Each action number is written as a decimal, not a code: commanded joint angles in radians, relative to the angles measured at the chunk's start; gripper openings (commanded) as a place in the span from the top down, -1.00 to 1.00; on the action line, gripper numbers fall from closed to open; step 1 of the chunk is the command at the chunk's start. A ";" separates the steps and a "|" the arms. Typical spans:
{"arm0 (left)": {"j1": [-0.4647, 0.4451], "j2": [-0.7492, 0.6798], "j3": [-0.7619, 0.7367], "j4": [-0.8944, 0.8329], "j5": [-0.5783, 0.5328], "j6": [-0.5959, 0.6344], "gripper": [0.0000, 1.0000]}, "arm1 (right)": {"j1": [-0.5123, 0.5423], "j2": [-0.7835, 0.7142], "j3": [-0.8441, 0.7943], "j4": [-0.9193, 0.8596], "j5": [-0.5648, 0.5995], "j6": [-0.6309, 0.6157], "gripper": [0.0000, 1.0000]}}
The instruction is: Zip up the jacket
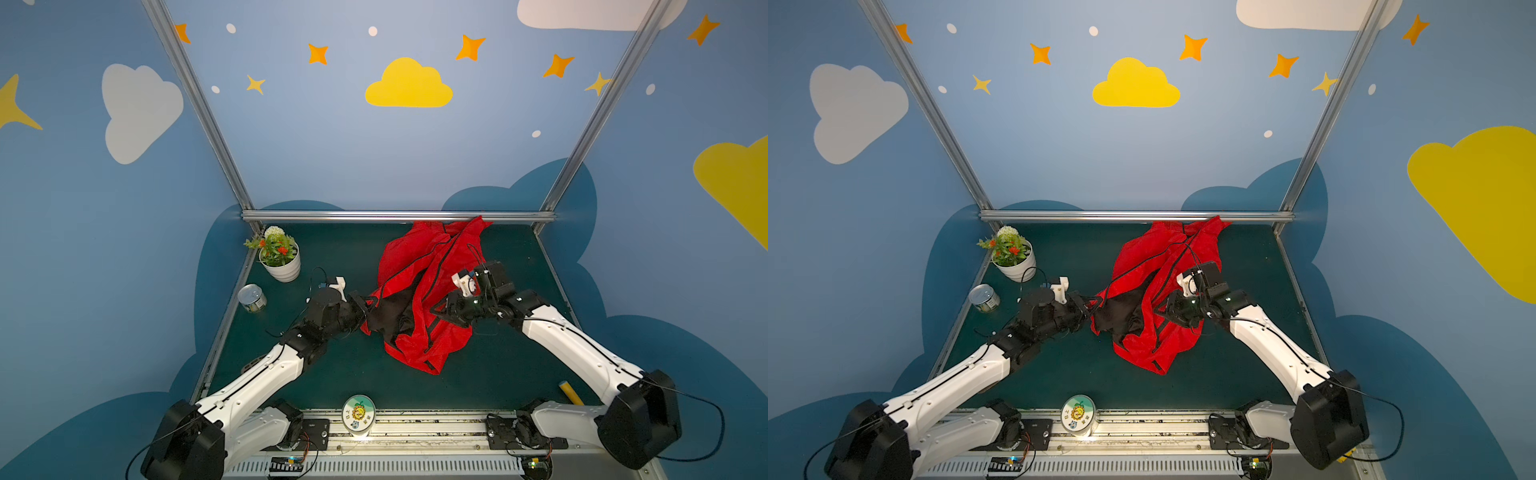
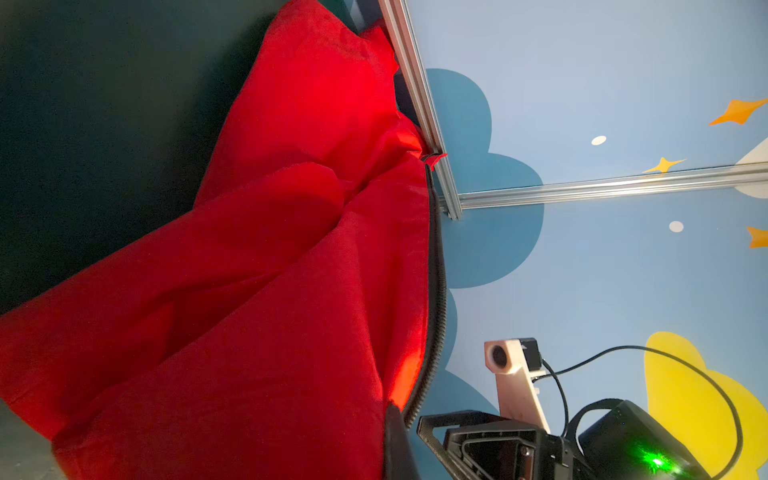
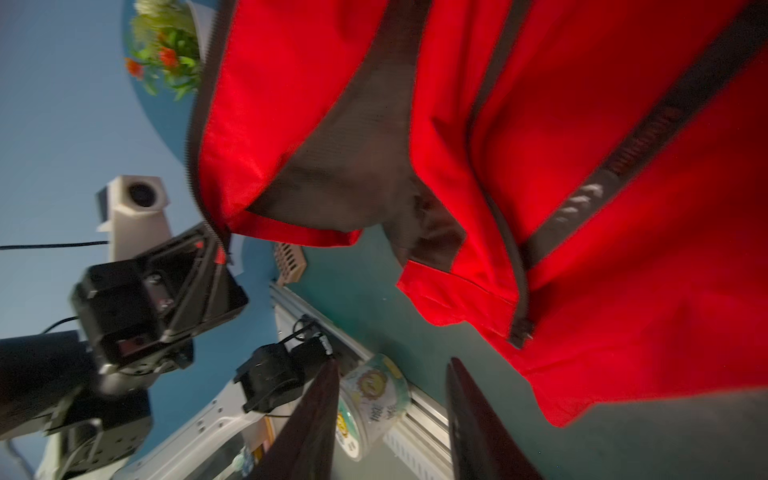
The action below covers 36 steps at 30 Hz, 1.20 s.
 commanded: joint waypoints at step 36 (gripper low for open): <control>0.066 -0.092 -0.100 -0.069 0.020 0.016 0.94 | 0.053 0.379 -0.005 0.171 -0.078 -0.096 0.96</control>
